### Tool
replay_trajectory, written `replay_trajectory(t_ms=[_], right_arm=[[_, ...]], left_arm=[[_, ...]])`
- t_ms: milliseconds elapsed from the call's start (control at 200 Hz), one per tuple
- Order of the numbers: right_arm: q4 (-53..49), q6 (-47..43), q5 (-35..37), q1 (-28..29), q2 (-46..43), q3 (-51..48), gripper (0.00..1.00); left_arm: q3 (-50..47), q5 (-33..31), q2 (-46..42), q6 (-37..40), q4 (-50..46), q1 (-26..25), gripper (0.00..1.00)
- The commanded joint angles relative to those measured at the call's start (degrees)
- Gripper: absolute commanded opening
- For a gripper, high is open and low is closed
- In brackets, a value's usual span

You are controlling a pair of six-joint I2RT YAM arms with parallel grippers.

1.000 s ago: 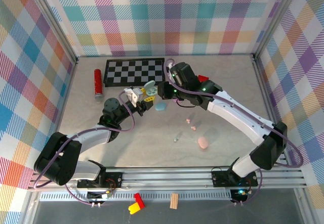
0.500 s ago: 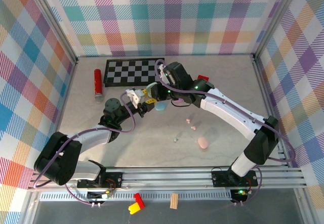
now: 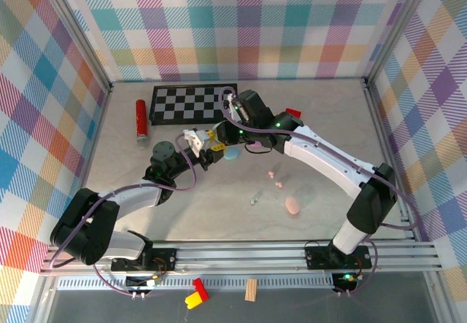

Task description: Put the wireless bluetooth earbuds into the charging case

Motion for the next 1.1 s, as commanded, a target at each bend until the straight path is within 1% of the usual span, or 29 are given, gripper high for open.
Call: replay_trajectory(t_ms=[0, 60, 205, 365, 455, 525, 680, 780, 855, 940, 1095], right_arm=[[0.5, -0.9, 0.9, 0.4, 0.4, 1.2, 0.18], [0.4, -0.5, 0.6, 0.4, 0.4, 1.1, 0.21], [1.2, -0.2, 0.2, 0.4, -1.4, -0.2, 0.38], [4.0, -0.4, 0.7, 0.4, -6.0, -3.9, 0.48], [4.6, -0.5, 1.5, 0.4, -9.2, -6.5, 0.49], [5.2, 0.1, 3.7, 0.4, -12.4, -9.7, 0.50], [5.8, 2.2, 7.5, 0.2, -20.5, -20.8, 0.50], [3.4, 5.4, 8.8, -0.4, -24.0, -27.0, 0.49], [1.4, 8.0, 7.1, -1.6, -25.2, -30.6, 0.49], [1.3, 9.6, 3.0, -2.2, -25.2, -34.2, 0.51], [4.0, 8.3, -6.4, -2.2, -19.0, -37.6, 0.52]], left_arm=[[1.2, 1.5, -0.1, 1.0, 2.1, -0.6, 0.40], [1.2, 1.4, -0.1, 0.7, 2.2, -0.6, 0.40], [1.2, 0.7, 0.1, -0.2, 2.7, -0.5, 0.40], [1.0, -0.2, -0.2, -0.8, 2.8, -0.3, 0.40], [0.9, -0.3, -0.6, -1.3, 2.8, 0.2, 0.40], [1.0, -0.2, -0.9, -1.8, 2.7, 0.6, 0.40], [1.0, 0.0, -1.1, -2.3, 2.7, 1.2, 0.40], [1.1, 0.3, -1.2, -2.7, 3.0, 1.5, 0.40], [0.9, 0.3, -1.6, -2.9, 3.1, 1.7, 0.40], [0.8, 0.2, -2.1, -3.2, 3.1, 2.0, 0.40], [0.7, 0.6, -3.0, -3.8, 3.0, 2.4, 0.40]])
